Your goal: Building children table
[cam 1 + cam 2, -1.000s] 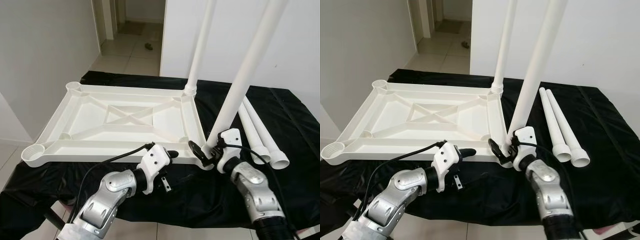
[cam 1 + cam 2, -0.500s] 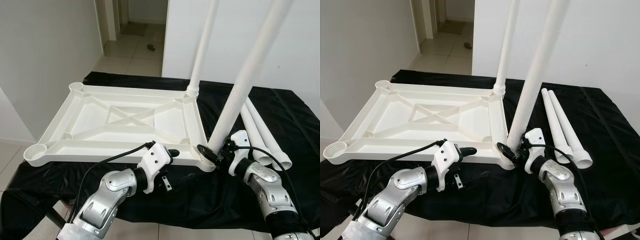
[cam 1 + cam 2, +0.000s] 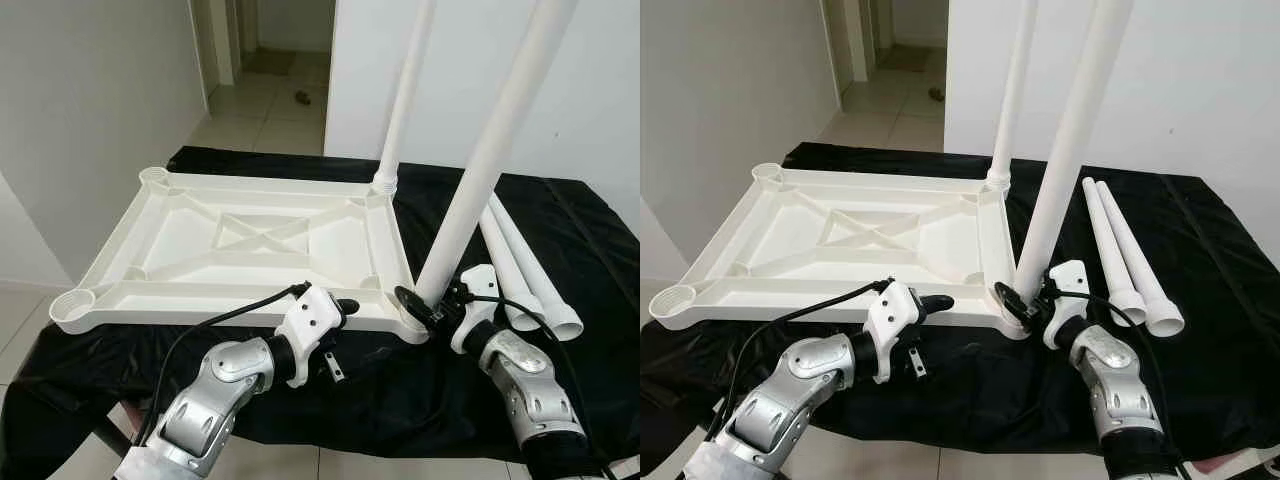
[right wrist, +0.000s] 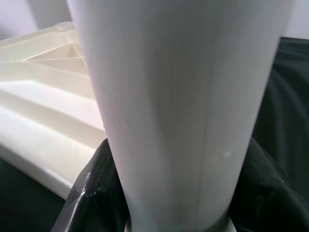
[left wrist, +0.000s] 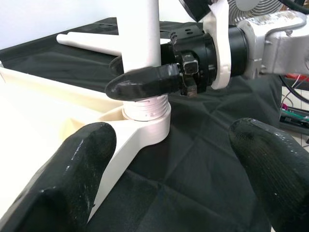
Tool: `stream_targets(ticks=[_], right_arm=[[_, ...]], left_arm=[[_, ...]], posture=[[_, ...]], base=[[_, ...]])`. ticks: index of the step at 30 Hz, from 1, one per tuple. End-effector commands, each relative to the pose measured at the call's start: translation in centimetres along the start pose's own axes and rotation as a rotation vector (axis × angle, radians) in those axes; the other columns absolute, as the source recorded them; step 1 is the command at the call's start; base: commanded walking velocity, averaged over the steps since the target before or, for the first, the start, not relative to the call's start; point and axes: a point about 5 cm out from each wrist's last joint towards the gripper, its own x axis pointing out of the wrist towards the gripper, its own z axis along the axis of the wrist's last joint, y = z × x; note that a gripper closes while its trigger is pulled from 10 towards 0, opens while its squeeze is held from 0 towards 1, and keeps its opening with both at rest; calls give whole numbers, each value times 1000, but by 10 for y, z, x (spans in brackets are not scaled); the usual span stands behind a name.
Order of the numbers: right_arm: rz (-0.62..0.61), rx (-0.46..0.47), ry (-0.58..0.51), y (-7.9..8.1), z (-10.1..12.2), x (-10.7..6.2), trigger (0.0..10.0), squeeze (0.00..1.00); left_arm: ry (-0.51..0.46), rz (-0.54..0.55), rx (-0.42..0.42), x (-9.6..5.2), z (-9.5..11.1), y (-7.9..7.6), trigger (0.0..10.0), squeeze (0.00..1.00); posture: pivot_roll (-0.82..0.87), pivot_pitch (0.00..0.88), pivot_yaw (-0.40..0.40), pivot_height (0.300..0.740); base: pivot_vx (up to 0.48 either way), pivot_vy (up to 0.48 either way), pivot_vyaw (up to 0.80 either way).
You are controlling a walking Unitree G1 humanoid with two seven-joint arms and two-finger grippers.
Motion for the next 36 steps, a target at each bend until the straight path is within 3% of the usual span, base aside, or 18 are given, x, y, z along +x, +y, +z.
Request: stream_targets(ticks=[1, 6, 7, 9, 10, 11, 13, 15, 17, 18, 27, 28, 36], right_arm=[[-57, 12, 79, 6, -15, -2, 10000, 0], [-145, 56, 58, 12, -12, 0, 10000, 0], [-221, 86, 51, 15, -10, 2, 10000, 0], [-221, 86, 51, 15, -10, 2, 10000, 0], [-440, 144, 49, 21, -8, 5, 10000, 0], [-440, 144, 49, 21, -8, 5, 10000, 0], [-649, 153, 74, 27, -9, 1, 10000, 0], [-698, 171, 85, 30, -11, 0, 10000, 0], [-698, 171, 85, 30, -11, 0, 10000, 0], [-712, 184, 110, 40, -12, 1, 10000, 0], [-669, 175, 117, 41, -12, 1, 10000, 0], [-659, 177, 110, 42, -12, 1, 10000, 1000], [-629, 179, 18, 34, -1, -2, 10000, 1000]], left_arm=[[-11, 17, -5, -1, 3, 1, 10000, 0], [-12, 19, -8, -1, 4, 0, 10000, 0], [-12, 19, -9, -1, 4, 0, 10000, 0], [-12, 19, -9, -1, 4, 0, 10000, 0], [-14, 23, -14, -1, 4, 0, 10000, 0], [-14, 23, -14, -1, 4, 0, 10000, 0], [-15, 26, -19, -1, 4, -1, 10000, 0], [-16, 27, -21, -1, 4, -1, 10000, 0], [-16, 27, -21, -1, 4, -1, 10000, 0], [-16, 27, -25, -1, 4, -1, 10000, 0], [-15, 20, -28, -1, 5, -2, 10000, 0], [-17, 20, -28, -1, 5, -2, 10000, 0], [-18, 20, -34, 0, 5, -3, 10000, 0]], posture=[[4, 1, -9, 740], [3, 6, -11, 740], [3, 6, -11, 740], [3, 6, -11, 740], [7, 13, -23, 740], [7, 13, -23, 740], [7, 13, -23, 740], [7, 13, -23, 740], [7, 13, -23, 740], [10, 17, -17, 740], [7, 20, -18, 740], [8, 20, -19, 740], [2, 23, -22, 740]], base=[[0, 0, 0], [0, 0, 0], [0, 0, 0], [0, 0, 0], [0, 0, 0], [0, 0, 0], [0, 0, 0], [0, 0, 0], [0, 0, 0], [0, 0, 0], [0, 0, 0], [0, 0, 0], [0, 0, 0]])
